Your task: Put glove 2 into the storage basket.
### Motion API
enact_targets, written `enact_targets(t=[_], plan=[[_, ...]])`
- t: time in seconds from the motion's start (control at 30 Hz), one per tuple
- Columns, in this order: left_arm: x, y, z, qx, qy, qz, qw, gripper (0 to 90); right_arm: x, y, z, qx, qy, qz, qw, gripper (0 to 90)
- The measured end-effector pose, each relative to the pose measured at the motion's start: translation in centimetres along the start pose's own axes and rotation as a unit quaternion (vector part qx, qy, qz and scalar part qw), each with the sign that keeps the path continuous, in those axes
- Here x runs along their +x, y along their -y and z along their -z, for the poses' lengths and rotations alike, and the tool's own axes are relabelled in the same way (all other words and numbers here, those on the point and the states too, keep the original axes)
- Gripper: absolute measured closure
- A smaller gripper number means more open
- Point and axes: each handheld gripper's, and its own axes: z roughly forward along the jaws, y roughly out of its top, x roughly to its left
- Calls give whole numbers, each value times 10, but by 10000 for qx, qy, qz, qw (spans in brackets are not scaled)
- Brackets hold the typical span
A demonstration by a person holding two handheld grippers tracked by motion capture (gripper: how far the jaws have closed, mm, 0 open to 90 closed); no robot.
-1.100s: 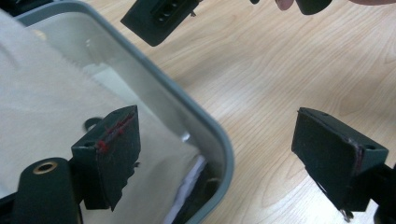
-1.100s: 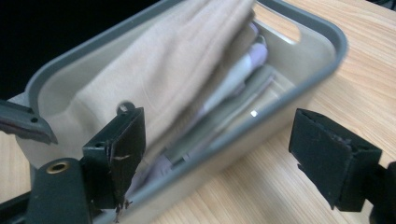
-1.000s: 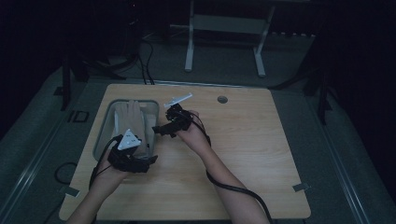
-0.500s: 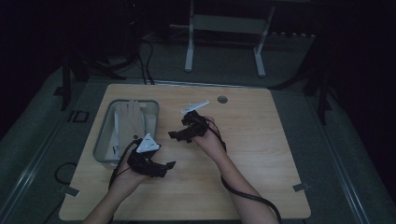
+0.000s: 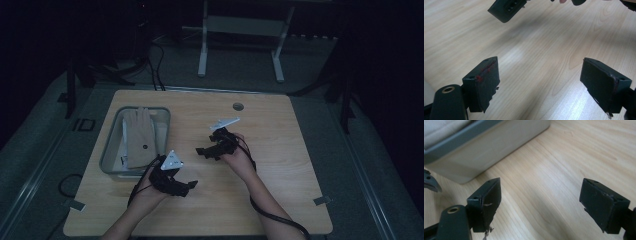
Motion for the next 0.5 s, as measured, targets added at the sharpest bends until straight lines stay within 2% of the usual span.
enact_targets(t=[0.1,0.27,0.37,0.5], plan=[[-5,1,-8,85,45,-147,9998,160,-3,10,1,3,40,-1,10000,175],[-10,3,-14,80,110,-159,9998,160,-5,22,4,-31,101,124,9999,173],[-12,4,-20,125,207,-202,9995,160,-7,31,8,-39,120,90,9999,168],[-15,5,-27,157,265,-246,9992,160,-10,44,12,-3,158,176,9997,153]])
